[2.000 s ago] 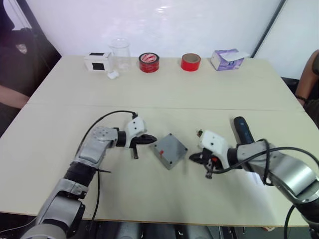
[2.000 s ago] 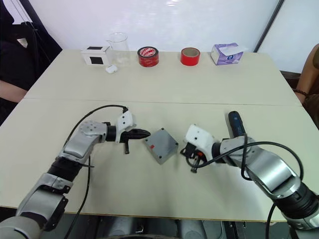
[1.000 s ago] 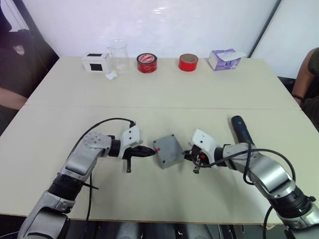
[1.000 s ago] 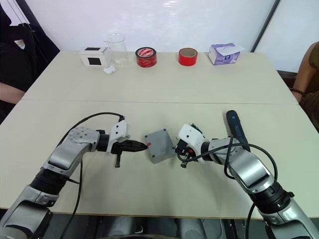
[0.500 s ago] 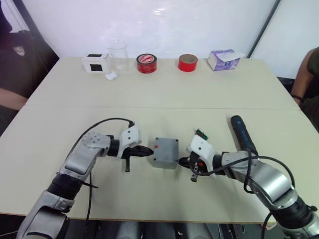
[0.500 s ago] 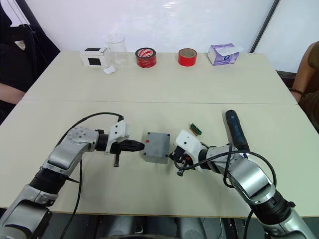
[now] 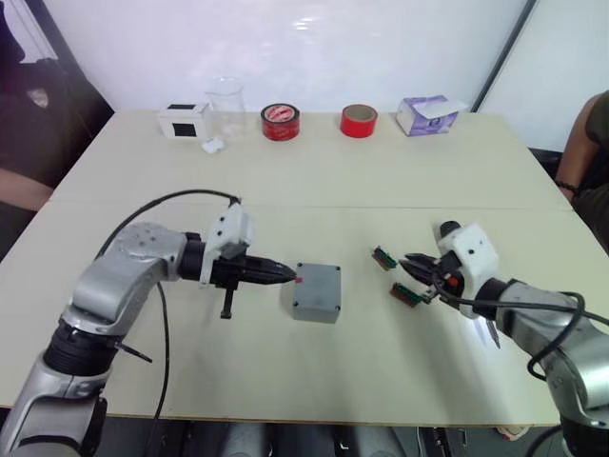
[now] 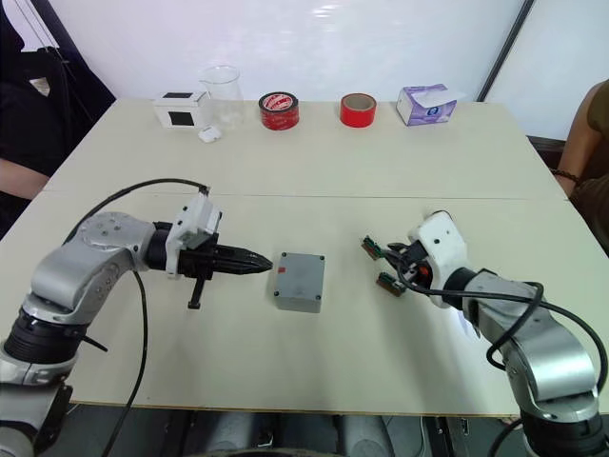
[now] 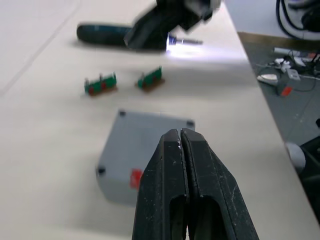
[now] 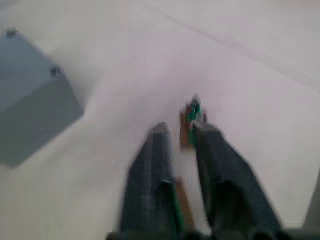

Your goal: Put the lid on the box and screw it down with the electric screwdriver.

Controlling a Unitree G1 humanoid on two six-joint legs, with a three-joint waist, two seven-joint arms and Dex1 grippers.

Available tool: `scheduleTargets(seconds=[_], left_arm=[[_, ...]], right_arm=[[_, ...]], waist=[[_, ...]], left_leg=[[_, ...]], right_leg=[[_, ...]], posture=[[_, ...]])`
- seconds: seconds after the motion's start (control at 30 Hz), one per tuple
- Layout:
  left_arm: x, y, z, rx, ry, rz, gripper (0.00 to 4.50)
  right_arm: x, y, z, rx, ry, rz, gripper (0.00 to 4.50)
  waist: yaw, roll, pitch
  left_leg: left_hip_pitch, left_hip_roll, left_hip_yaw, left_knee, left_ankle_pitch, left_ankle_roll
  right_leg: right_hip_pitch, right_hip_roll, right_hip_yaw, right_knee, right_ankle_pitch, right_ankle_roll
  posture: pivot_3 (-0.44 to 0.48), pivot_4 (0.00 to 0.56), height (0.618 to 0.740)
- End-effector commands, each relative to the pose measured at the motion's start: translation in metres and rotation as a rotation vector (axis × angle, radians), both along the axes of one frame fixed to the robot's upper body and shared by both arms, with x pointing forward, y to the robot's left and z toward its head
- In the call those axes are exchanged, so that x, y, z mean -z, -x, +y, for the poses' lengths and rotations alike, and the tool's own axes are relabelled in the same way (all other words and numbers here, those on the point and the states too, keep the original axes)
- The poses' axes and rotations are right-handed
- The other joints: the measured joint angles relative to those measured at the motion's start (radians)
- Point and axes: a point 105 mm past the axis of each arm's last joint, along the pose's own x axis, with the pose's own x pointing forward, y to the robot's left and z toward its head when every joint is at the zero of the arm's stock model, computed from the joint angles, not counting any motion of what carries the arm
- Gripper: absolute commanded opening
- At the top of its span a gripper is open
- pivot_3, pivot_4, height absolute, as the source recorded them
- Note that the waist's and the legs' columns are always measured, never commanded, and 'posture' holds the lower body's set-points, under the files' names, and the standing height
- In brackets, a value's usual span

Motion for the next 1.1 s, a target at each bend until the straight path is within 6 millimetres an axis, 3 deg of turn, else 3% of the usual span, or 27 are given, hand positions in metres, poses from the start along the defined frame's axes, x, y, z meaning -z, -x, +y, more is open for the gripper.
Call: scheduleTargets(seconds=[0.03,0.07,0.5,0.97,1.1], left_arm=[[-0.019,-0.001,-0.009,0.016,0.044,-0.048,0.0],[-0.019,-0.002,-0.01,0.018,0.044,-0.05,0.0],[-0.021,0.002,-0.016,0.03,0.046,-0.054,0.0],[-0.021,0.002,-0.016,0.022,0.055,-0.042,0.0],[-0.021,0.003,-0.017,0.02,0.057,-0.038,0.0]], right_arm=[[0.013,0.005,0.001,-0.003,-0.014,0.042,2.48],[0.016,0.004,0.003,0.0,-0.031,0.05,2.76],[0.036,-0.006,0.0,0.037,-0.045,0.051,2.76],[0.035,-0.009,-0.001,0.04,-0.058,0.047,2.76],[0.034,-0.009,-0.001,0.039,-0.063,0.044,1.2]], waist=[[0.0,0.0,0.0],[0.0,-0.001,0.0],[0.0,-0.001,0.001],[0.0,-0.001,0.001],[-0.001,-0.001,0.001]], left_leg=[[0.001,0.0,0.0,0.0,0.0,0.0],[0.002,0.0,0.0,0.0,0.0,0.0],[0.008,0.0,0.002,-0.001,0.0,0.0],[0.008,0.0,0.001,-0.001,0.0,0.0],[0.008,0.0,0.001,-0.001,0.0,0.0]], right_leg=[[0.001,0.0,0.0,0.0,0.0,0.0],[0.002,0.0,0.0,0.0,0.0,0.0],[0.006,0.0,0.002,0.0,-0.002,-0.003],[0.006,0.0,0.002,0.0,-0.002,-0.003],[0.006,0.0,0.002,0.0,-0.002,-0.003]], posture=[[0.0,0.15,0.74],[0.0,0.15,0.74],[0.0,0.15,0.74],[0.0,0.15,0.74],[0.0,0.15,0.74]])
